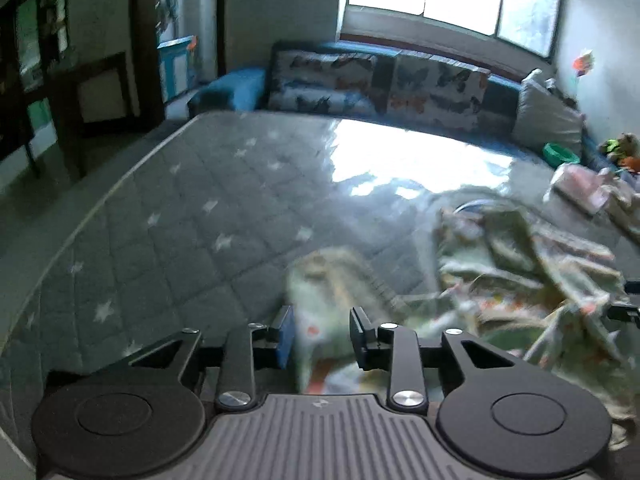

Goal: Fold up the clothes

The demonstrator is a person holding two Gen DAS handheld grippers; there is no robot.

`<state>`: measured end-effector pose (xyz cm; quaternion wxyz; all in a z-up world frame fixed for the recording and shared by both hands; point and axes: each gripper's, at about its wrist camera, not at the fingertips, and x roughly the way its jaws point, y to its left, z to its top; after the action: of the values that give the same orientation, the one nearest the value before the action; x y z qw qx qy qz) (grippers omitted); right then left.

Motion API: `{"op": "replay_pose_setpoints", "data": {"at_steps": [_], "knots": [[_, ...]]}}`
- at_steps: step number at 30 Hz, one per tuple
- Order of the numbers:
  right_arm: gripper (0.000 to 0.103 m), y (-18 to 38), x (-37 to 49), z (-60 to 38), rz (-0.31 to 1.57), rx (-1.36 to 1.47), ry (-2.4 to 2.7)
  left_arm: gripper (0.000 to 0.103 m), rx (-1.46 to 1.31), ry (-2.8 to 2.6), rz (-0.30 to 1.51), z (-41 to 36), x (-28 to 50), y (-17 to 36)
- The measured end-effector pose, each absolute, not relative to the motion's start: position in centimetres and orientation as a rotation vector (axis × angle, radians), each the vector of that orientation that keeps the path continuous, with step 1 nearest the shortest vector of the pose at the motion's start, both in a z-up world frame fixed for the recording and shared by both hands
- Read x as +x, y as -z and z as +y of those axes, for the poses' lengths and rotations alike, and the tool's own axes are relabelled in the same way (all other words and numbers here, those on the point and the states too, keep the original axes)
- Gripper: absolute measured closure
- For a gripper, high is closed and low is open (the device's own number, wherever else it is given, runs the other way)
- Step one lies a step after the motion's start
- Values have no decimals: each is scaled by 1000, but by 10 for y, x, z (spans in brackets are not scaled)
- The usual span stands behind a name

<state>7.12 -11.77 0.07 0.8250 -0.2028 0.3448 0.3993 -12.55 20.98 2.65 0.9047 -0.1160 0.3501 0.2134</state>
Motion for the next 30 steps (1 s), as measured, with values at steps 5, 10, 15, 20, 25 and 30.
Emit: {"op": "replay_pose_setpoints", "data": {"at_steps": [5, 10, 15, 20, 25, 30], "knots": [[44, -10, 87, -94, 704, -433, -869, 71, -232, -297, 692, 180, -95, -28], [49, -15, 106, -66, 680, -437, -885, 81, -257, -183, 732, 157, -53, -6], [53, -4, 142, -29, 690, -411, -881, 86, -278, -116, 786, 144, -27, 18], [53, 14, 164, -5, 715, -407, -860, 86, -289, -103, 831, 140, -19, 34], [68, 32, 184, 17, 746, -407, -839, 86, -291, -107, 832, 140, -20, 35], [97, 36, 177, 14, 728, -445, -830, 86, -293, -112, 833, 140, -20, 34]]}}
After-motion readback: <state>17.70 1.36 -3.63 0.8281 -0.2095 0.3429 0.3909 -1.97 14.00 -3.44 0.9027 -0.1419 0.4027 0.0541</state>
